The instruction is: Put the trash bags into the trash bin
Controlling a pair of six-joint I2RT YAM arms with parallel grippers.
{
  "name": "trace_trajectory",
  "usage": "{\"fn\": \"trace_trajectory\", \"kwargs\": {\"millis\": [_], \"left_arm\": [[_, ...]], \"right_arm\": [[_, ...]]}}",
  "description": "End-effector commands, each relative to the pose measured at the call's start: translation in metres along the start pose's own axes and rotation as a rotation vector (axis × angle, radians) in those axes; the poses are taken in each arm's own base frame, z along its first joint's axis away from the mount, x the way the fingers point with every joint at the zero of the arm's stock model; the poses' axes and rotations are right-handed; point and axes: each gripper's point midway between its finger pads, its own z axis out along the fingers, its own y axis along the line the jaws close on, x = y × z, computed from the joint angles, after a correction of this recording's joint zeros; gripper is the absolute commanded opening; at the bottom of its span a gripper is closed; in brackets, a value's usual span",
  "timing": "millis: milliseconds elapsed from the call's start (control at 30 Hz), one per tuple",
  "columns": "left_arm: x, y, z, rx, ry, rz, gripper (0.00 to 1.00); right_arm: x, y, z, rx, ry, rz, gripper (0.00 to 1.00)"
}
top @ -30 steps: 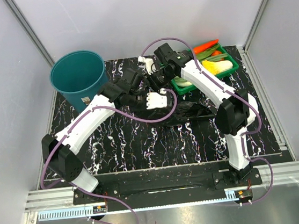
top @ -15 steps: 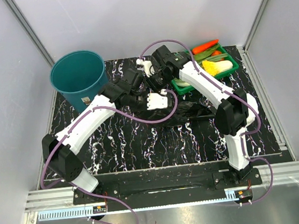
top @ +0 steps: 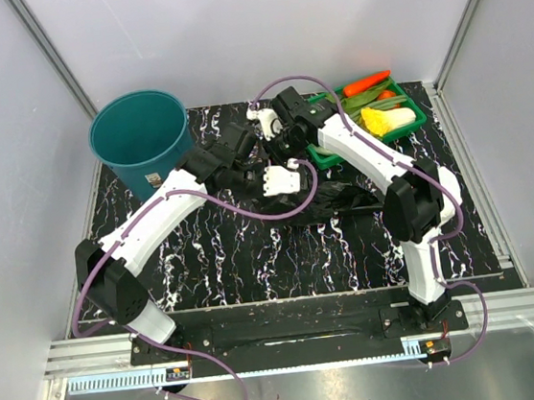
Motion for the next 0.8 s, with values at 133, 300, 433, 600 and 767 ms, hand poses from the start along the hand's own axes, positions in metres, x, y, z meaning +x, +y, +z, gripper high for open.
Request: {"fn": "trace_trajectory", "kwargs": {"millis": [133,300,433,600,767], "left_arm": [[-0.01,0.005,-0.037,-0.033,-0.046,-0.054,0.0],[0.0,0.008,-0.044,-0.058,-0.019,-0.082,0.0],[0.006,0.015,-0.042,-0.092,0.005,-0.088,0.0],[0.009,0.026,-0.037,-0.13,0.025,-0.08,0.0],[0.006,0.03,-0.039,-0.136,0.018,-0.069,0.0]], "right_arm": [[-0.051,-0.054,-0.071,0.37,-0.217,-0.027,0.0],[-0.064,-0.073,-0.101,0.464,-0.275,-0.023,0.0],[-0.08,-0.073,-0.129,0.518,-0.343,-0.062,0.0],[-0.098,-0.059,-0.159,0.513,-0.427,-0.104,0.0],[-0.103,-0.07,-0.181,0.624,-0.434,-0.146,0.0]]}}
